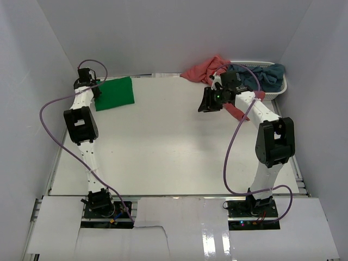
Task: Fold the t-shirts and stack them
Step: Put the neatly folded tshirt into the corner of the board with the left arm
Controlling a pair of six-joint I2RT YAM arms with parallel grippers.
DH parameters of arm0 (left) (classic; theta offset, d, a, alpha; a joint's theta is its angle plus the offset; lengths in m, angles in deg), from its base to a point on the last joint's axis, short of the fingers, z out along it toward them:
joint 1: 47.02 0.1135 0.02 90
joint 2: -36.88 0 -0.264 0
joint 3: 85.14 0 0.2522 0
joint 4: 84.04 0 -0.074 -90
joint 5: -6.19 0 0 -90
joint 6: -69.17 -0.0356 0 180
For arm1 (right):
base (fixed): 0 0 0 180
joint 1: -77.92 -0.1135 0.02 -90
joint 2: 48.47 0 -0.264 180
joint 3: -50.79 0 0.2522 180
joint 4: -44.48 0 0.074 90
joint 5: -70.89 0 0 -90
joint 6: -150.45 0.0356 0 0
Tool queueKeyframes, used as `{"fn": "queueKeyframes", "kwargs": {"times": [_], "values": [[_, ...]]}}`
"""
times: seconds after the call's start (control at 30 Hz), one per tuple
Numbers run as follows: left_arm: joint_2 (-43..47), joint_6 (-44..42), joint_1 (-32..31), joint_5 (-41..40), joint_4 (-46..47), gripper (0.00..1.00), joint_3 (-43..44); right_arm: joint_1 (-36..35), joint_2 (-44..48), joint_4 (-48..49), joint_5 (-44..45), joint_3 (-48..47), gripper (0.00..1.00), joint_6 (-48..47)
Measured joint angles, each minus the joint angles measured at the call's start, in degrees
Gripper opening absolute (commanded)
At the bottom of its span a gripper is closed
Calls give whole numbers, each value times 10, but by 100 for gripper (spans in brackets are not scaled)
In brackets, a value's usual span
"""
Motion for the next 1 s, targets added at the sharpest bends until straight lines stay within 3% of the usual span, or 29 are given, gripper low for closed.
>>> {"fn": "queueKeyframes", "kwargs": {"times": [0.47, 0.53, 0.57, 0.77, 1.0], "values": [[-35, -83, 32, -107, 145, 3, 9, -23, 6, -33, -6, 66, 42, -3], [-35, -90, 37, -118, 171, 47, -1, -23, 11, -35, -6, 76, 42, -3], [-35, -93, 39, -123, 181, 96, -4, -24, 14, -36, -7, 82, 42, -3], [-18, -75, 44, -123, 253, 98, -37, -31, 24, -37, -7, 84, 42, -2], [83, -99, 26, -111, 330, 98, -71, -39, 30, -37, -7, 85, 41, -2]]}}
